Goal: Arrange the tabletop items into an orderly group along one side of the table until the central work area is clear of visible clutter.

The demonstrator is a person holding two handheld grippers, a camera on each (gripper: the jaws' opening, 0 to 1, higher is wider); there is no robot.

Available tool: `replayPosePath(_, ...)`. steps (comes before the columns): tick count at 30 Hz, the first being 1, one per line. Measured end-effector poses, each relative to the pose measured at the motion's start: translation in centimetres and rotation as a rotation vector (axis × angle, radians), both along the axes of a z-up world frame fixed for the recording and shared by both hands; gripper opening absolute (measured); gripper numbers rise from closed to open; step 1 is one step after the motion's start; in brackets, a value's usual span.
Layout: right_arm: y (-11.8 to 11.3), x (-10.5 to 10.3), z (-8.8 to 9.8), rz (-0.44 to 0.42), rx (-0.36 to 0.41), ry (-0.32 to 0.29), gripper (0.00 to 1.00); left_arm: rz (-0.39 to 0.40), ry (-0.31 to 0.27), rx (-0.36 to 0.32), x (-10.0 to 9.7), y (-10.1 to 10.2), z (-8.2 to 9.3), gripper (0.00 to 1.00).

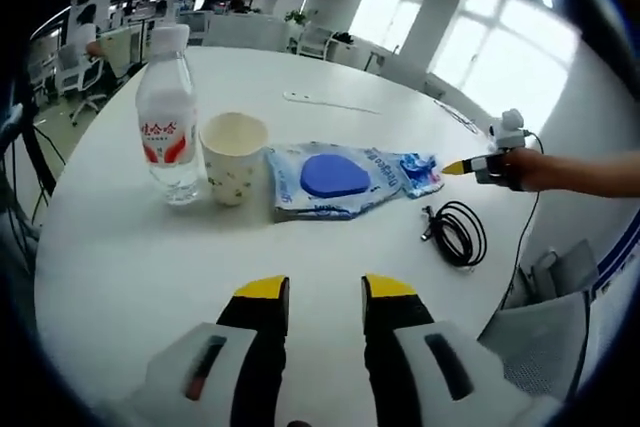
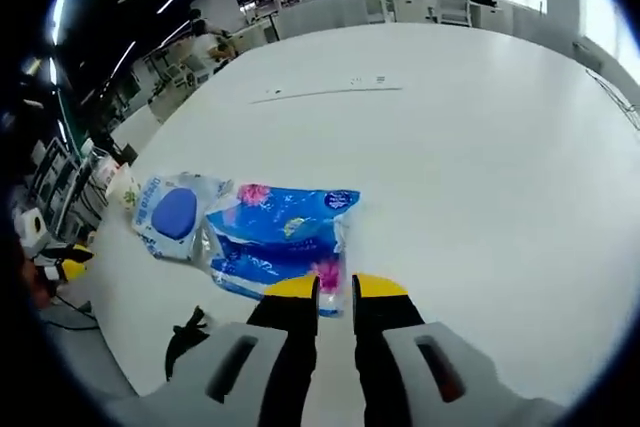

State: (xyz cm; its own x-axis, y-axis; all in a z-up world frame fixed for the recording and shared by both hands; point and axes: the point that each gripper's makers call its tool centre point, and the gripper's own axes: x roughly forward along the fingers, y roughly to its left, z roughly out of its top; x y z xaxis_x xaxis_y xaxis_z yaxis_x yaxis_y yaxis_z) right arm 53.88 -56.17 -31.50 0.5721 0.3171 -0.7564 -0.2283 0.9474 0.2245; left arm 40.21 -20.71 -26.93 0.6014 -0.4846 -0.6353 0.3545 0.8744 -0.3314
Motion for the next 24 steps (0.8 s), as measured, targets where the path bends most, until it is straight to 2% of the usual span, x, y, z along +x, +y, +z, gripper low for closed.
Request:
replayPosePath(7,0.3,0.1,-0.4,-0.033,0.018,0.016,0.11,0.022,0.016,0.003,-1.6,0.2,-0.1,0.27)
replayPosePath(11,0.5,-0.1,-0.3,-0.052,0.026,0.017,0.07,0.040,0.027,0.003,-2.1,0.5,-0.2,0.26)
replayPosePath(14,0.6,-0.1,-0.1,-0.077,0.052,0.015,0.03,0.051,0.030,0.005,-2.3,0.8,-0.2,0.26)
replayPosePath(24,-0.3,0.2,0.2,-0.139,0.083,0.015,0.01,0.079,0.022,0.005,-1.8,1.5,0.3,0.26)
